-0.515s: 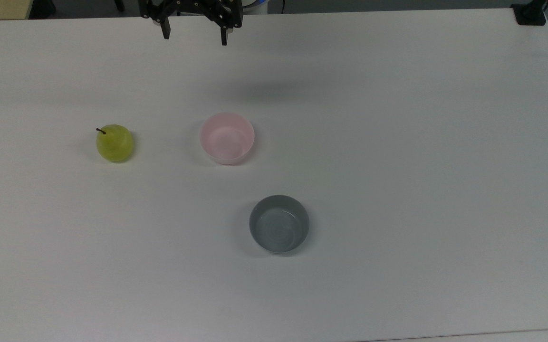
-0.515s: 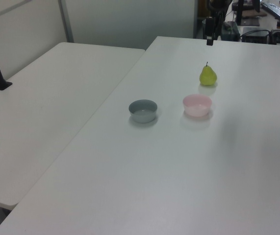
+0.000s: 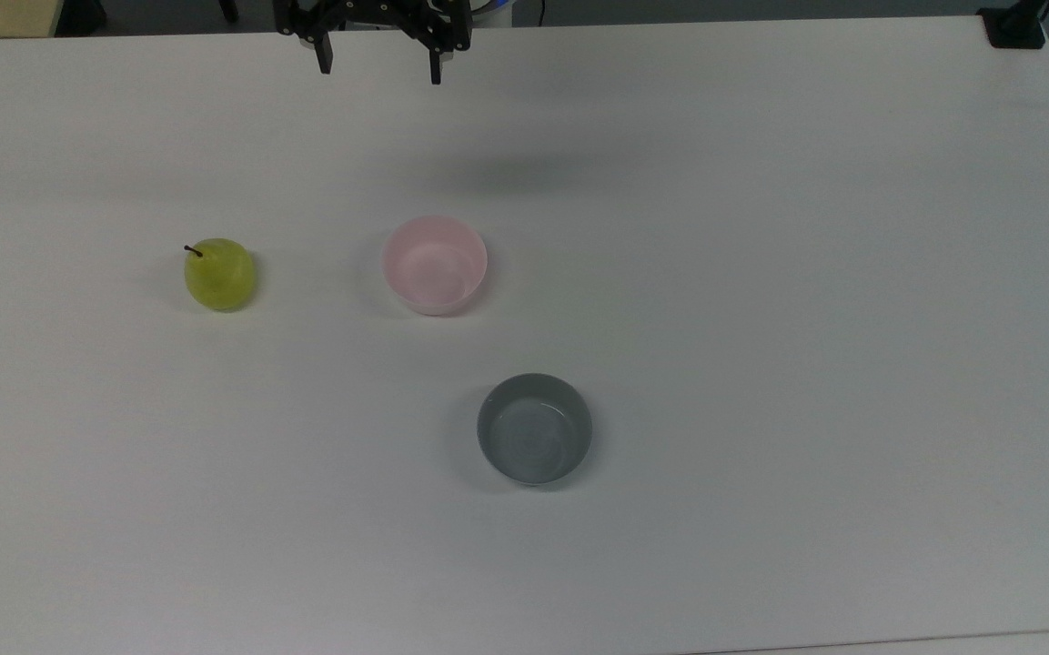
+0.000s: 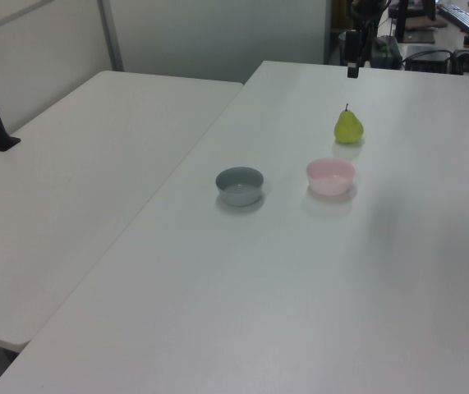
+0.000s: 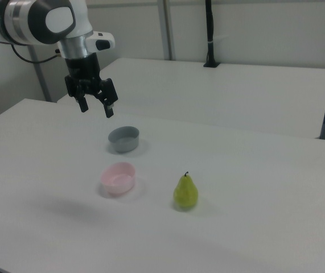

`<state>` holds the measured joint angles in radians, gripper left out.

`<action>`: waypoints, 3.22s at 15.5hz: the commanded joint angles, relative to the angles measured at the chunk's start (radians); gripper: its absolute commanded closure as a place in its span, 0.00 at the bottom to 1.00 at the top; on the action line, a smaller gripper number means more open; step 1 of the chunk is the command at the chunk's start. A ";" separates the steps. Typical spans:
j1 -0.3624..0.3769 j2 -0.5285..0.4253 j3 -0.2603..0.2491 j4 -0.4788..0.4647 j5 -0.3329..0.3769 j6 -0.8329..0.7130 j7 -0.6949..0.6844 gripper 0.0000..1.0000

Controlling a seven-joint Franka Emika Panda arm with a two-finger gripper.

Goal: Place the pear in the bowl
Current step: 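Move the open gripper over the yellow-green pear, then lower the gripper around the pear and close on it, then lift the pear and carry it over the pink bowl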

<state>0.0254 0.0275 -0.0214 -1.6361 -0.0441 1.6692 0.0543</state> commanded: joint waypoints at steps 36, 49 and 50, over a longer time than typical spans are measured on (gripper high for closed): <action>-0.282 0.431 -0.012 -0.077 -0.135 0.495 -0.327 0.05; -0.282 0.353 -0.012 -0.028 -0.123 0.371 -0.323 0.47; -0.282 0.348 -0.012 -0.002 -0.120 0.332 -0.323 0.47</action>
<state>-0.2589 0.4301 -0.0337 -1.6723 -0.1655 2.1070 -0.2667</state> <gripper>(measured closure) 0.216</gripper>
